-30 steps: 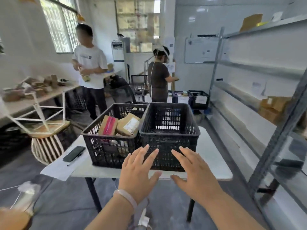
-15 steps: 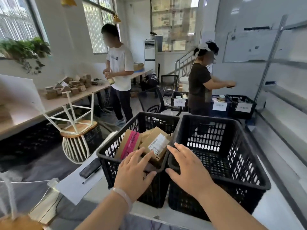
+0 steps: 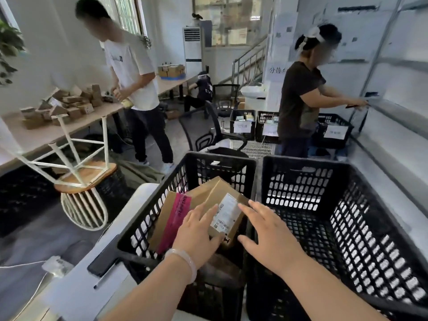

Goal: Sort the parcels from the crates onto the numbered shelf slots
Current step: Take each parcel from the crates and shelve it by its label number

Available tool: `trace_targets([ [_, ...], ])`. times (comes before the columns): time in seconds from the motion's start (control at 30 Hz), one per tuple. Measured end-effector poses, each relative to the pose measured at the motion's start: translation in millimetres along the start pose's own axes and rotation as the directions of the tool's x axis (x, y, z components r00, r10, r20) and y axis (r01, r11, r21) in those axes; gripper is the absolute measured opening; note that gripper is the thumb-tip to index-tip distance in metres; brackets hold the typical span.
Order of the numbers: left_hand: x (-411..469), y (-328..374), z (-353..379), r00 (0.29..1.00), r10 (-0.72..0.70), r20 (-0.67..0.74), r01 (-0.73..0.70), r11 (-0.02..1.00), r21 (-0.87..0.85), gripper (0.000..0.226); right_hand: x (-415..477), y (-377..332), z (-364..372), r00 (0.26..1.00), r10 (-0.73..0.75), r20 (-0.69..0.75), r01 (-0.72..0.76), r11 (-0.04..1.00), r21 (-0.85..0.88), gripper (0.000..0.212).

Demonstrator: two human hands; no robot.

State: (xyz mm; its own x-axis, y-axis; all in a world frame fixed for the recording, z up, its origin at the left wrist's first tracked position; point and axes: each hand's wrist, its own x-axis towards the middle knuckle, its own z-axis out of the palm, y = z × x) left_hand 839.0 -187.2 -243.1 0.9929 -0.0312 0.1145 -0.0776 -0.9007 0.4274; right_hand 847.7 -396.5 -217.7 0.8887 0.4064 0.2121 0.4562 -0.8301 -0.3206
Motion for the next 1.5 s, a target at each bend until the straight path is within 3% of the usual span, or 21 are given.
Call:
trace_targets([
  [0.3, 102, -26, 27, 0.964, 0.044, 0.264, -0.055, 0.998, 0.035, 0.08, 37, 3, 14, 0.974, 0.217, -0.061, -0.216, 0.976, 0.012, 0.07],
  [0.57, 133, -26, 45, 0.899, -0.106, 0.425, 0.044, 0.987, 0.154, 0.085, 40, 3, 19, 0.951, 0.292, -0.104, -0.292, 0.956, 0.02, 0.068],
  [0.8, 140, -35, 50, 0.921, -0.136, 0.365, 0.171, 0.983, -0.065, 0.078, 39, 9, 19, 0.952, 0.286, -0.105, -0.288, 0.958, 0.001, 0.066],
  [1.1, 136, -33, 32, 0.964, -0.106, 0.244, 0.132, 0.987, -0.094, 0.085, 49, 16, 8, 0.967, 0.23, -0.11, -0.231, 0.973, -0.002, 0.065],
  [1.27, 142, -33, 0, 0.99, -0.069, 0.123, 0.096, 0.967, -0.235, 0.082, 60, 13, 0, 0.967, 0.233, -0.099, -0.225, 0.97, 0.088, 0.067],
  [1.37, 141, -39, -16, 0.986, -0.139, 0.091, 0.164, 0.903, -0.396, 0.056, 65, 10, -3, 0.971, 0.225, -0.074, -0.217, 0.97, 0.112, 0.068],
  [1.5, 139, -42, -40, 0.972, -0.234, -0.027, 0.158, 0.733, -0.662, 0.067, 72, 3, -8, 0.971, 0.232, -0.066, -0.213, 0.954, 0.213, 0.071],
])
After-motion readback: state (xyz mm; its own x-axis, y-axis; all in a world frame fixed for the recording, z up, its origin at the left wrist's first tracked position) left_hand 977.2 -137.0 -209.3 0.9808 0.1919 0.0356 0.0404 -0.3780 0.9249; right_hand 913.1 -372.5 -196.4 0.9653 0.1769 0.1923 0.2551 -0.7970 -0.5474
